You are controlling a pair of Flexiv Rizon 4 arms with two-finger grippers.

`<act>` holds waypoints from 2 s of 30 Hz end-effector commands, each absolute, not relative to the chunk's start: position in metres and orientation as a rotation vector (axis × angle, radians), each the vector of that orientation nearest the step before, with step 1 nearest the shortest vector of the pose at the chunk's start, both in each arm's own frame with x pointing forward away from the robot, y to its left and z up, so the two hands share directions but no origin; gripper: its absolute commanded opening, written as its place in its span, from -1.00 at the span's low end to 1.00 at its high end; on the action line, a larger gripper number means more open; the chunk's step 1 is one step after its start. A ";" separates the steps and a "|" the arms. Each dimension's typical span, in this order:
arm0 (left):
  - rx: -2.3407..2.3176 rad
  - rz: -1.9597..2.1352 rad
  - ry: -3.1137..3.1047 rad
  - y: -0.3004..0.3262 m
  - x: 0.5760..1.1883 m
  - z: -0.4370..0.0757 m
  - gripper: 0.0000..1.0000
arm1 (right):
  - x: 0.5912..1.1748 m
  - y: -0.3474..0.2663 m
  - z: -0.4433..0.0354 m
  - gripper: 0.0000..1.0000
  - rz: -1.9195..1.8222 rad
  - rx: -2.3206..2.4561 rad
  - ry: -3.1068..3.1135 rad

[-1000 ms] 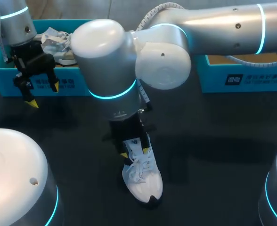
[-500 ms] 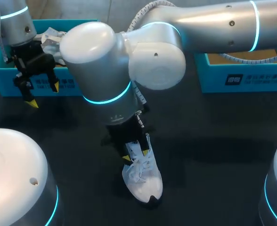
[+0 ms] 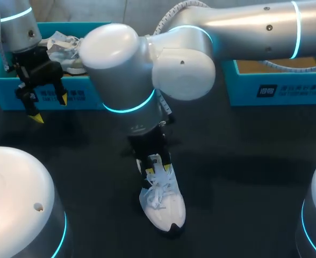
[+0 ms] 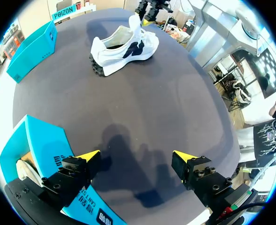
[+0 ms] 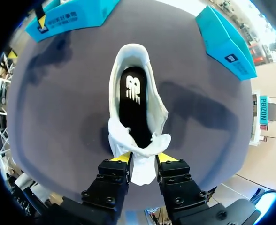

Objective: Take the shoe out of the shoebox, open the shoe tongue, remove and reinsert the insole, then place the shoe into the shoebox

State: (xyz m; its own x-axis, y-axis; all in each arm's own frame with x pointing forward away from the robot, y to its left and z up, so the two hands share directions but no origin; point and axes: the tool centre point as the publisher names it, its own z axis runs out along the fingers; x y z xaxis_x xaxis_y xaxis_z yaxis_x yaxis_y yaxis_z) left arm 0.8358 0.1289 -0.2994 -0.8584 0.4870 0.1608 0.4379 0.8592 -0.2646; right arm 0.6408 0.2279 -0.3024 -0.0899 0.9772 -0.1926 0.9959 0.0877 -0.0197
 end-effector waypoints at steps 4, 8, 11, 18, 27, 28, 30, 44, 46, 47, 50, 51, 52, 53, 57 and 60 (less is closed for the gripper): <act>-0.709 0.319 -2.812 0.129 0.835 -0.299 1.00 | 0.655 0.230 -0.315 -0.47 -0.192 2.108 2.174; -0.709 0.319 -2.812 0.129 0.835 -0.299 1.00 | 0.667 0.229 -0.326 -0.46 -0.187 2.102 2.206; -0.709 0.319 -2.812 0.129 0.835 -0.299 1.00 | 0.675 0.226 -0.336 -0.45 -0.175 2.102 2.240; -0.709 0.319 -2.812 0.129 0.835 -0.299 1.00 | 0.683 0.228 -0.345 -0.45 -0.144 2.093 2.294; -0.709 0.319 -2.812 0.129 0.835 -0.299 1.00 | 0.664 0.235 -0.306 -0.35 -0.141 2.007 2.231; -0.709 0.319 -2.812 0.129 0.835 -0.299 1.00 | 0.664 0.236 -0.305 -0.34 -0.142 2.002 2.231; -0.709 0.319 -2.812 0.129 0.835 -0.299 1.00 | 0.665 0.237 -0.308 -0.35 -0.129 1.984 2.255; -0.709 0.319 -2.812 0.129 0.835 -0.299 1.00 | 0.679 0.236 -0.321 -0.33 -0.061 1.891 2.375; -0.709 0.319 -2.812 0.129 0.835 -0.299 1.00 | 0.679 0.233 -0.316 -0.30 -0.070 1.878 2.377; -0.709 0.319 -2.812 0.129 0.835 -0.299 1.00 | 0.679 0.232 -0.313 -0.29 -0.059 1.862 2.385; -0.709 0.319 -2.812 0.129 0.835 -0.299 1.00 | 0.678 0.230 -0.304 -0.29 -0.017 1.807 2.426; -0.709 0.319 -2.812 0.129 0.835 -0.299 1.00 | 0.677 0.229 -0.301 -0.29 -0.020 1.789 2.437; -0.709 0.319 -2.812 0.129 0.835 -0.299 1.00 | 0.677 0.229 -0.298 -0.28 -0.025 1.766 2.453; -0.709 0.319 -2.812 0.129 0.835 -0.299 1.00 | 0.677 0.229 -0.296 -0.28 -0.016 1.738 2.475; -0.709 0.319 -2.812 0.129 0.835 -0.299 1.00 | 0.676 0.229 -0.290 -0.23 0.047 1.624 2.565; -0.709 0.319 -2.812 0.129 0.835 -0.299 1.00 | 0.676 0.227 -0.287 -0.19 0.094 1.489 2.658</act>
